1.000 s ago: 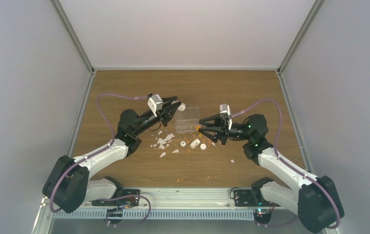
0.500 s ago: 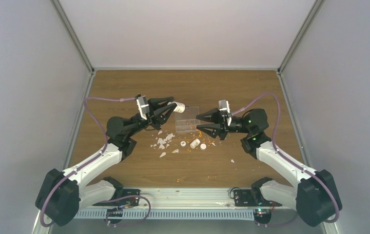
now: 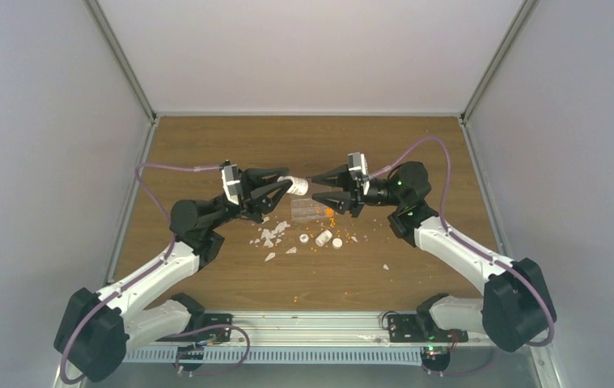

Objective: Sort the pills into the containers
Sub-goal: Pour the pill into the pill container.

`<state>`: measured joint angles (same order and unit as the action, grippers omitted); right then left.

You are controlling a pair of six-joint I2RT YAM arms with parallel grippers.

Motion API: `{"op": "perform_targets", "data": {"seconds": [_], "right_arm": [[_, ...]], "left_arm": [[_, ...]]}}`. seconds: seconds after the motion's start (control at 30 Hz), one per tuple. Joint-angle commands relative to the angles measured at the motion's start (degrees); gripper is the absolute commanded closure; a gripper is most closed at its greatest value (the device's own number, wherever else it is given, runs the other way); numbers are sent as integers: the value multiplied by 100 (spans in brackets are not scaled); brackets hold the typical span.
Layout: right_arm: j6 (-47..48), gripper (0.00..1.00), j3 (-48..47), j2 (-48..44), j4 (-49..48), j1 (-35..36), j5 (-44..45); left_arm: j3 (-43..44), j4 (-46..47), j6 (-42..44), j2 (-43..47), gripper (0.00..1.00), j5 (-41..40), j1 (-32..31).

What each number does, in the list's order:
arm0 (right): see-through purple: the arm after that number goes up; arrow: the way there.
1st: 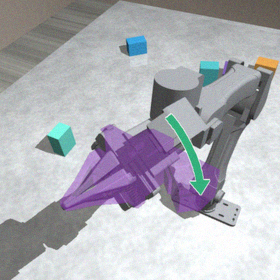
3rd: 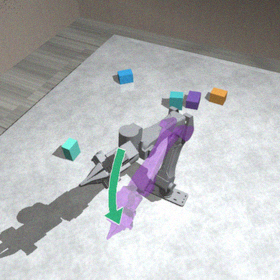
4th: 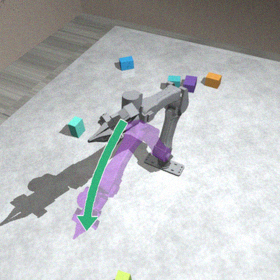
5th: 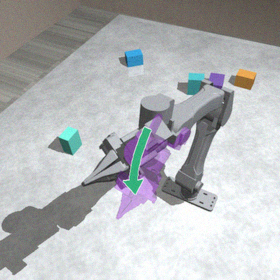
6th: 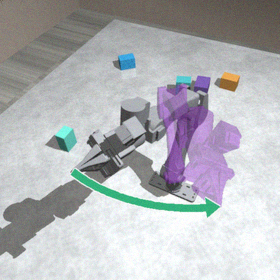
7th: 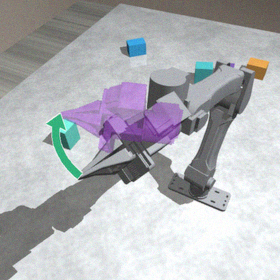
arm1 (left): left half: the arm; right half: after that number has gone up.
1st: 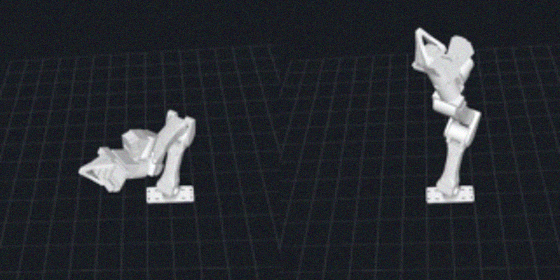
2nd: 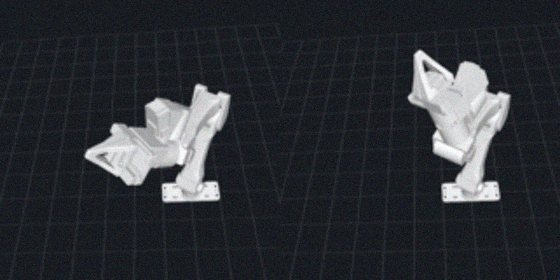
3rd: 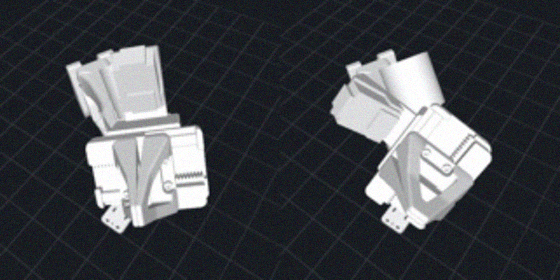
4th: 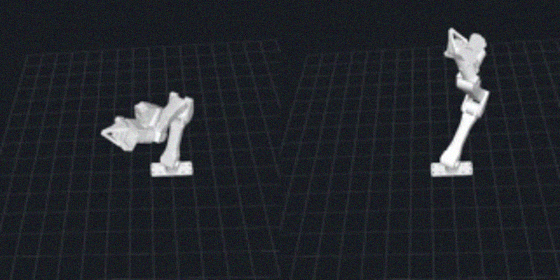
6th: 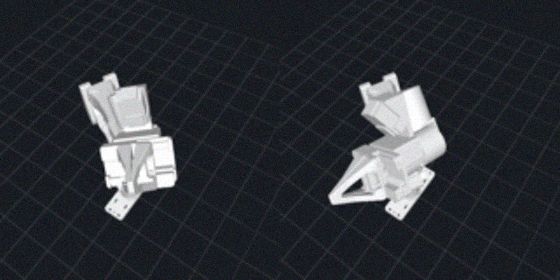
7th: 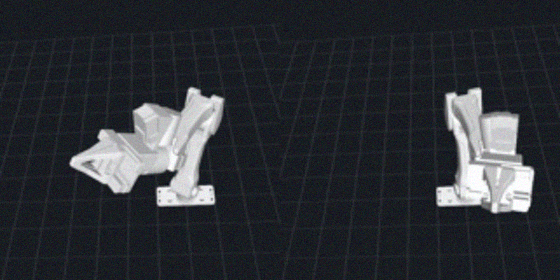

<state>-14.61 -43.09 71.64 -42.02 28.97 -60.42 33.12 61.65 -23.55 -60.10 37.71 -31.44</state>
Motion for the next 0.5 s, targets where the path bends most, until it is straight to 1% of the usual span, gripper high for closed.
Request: {"op": "perform_targets", "data": {"seconds": [0.0, 0.13, 0.3, 0.47], "right_arm": [[8, 0, -124, 159, -479, 46, -88], [-141, 0, -168, 294, -791, 130, -316], [263, 0, -534, 378, -264, 419, -405], [189, 0, -704, 528, -391, 478, -470]], "left_arm": [[-43, 271, -31, 182, 67, 64, -55], [-15, 340, -51, 134, 67, 78, -80], [50, 477, -111, -43, 67, 102, -107], [60, 608, -141, -109, 67, 48, -134]]}}
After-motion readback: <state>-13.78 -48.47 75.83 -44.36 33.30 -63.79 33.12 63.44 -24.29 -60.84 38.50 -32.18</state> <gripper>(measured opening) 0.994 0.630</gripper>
